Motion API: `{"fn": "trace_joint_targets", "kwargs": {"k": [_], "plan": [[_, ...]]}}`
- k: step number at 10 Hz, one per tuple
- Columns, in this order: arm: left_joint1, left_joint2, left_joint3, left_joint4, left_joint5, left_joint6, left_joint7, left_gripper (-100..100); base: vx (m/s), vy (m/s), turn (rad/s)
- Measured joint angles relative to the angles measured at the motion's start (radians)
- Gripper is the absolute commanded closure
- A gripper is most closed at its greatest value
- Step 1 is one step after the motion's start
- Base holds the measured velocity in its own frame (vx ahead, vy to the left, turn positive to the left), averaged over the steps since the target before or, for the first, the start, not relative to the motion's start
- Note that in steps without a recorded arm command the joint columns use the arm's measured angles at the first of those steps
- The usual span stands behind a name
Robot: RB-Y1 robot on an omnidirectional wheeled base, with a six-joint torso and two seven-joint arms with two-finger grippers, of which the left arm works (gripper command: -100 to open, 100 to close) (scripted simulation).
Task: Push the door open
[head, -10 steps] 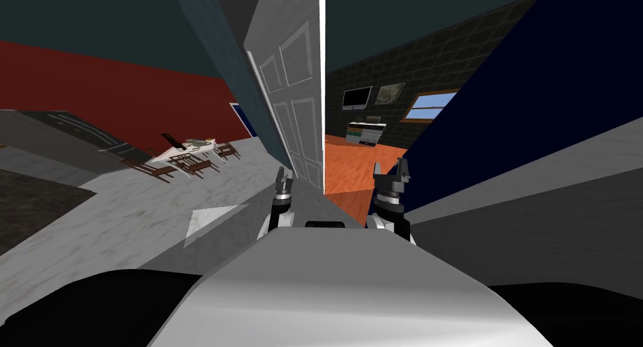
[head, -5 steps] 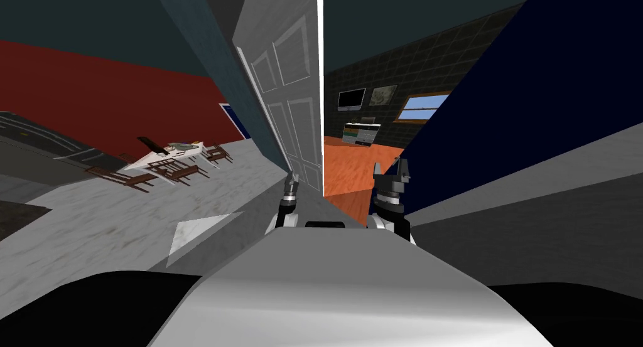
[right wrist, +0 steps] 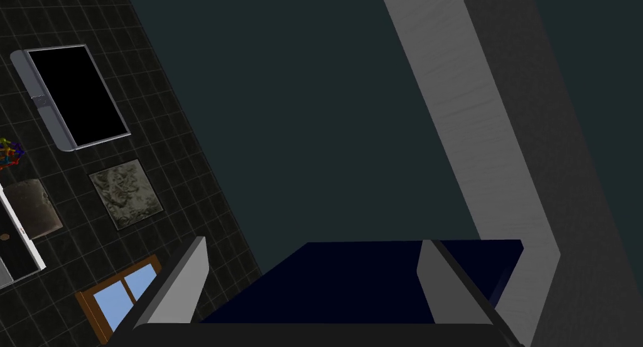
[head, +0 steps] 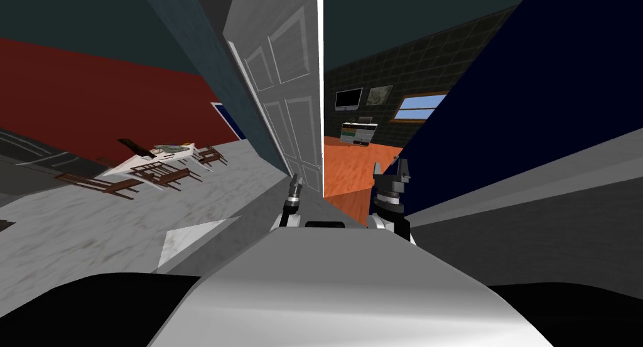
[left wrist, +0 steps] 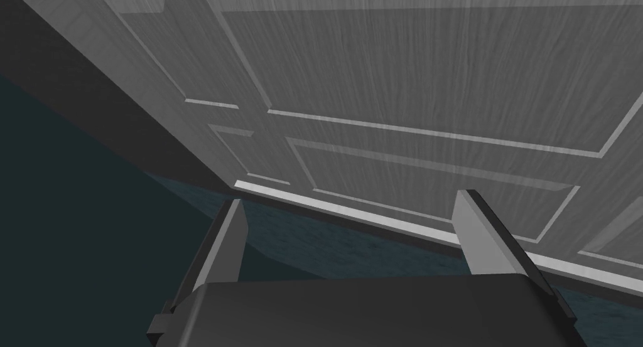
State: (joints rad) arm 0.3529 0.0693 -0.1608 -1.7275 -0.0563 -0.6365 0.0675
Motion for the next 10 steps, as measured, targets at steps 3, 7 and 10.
{"fn": "trace_joint_targets", "kwargs": {"k": [3,7,10], "plan": [[-0.018,0.008,-0.021,0.076,-0.001,-0.013,0.005,-100,0.056,0.06,-0.082],[-0.05,0.017,-0.042,0.174,-0.002,-0.02,0.01,-100,0.048,0.063,-0.081],[-0.069,0.015,-0.063,0.252,-0.005,-0.038,0.008,-100,0.061,0.065,-0.071]]}}
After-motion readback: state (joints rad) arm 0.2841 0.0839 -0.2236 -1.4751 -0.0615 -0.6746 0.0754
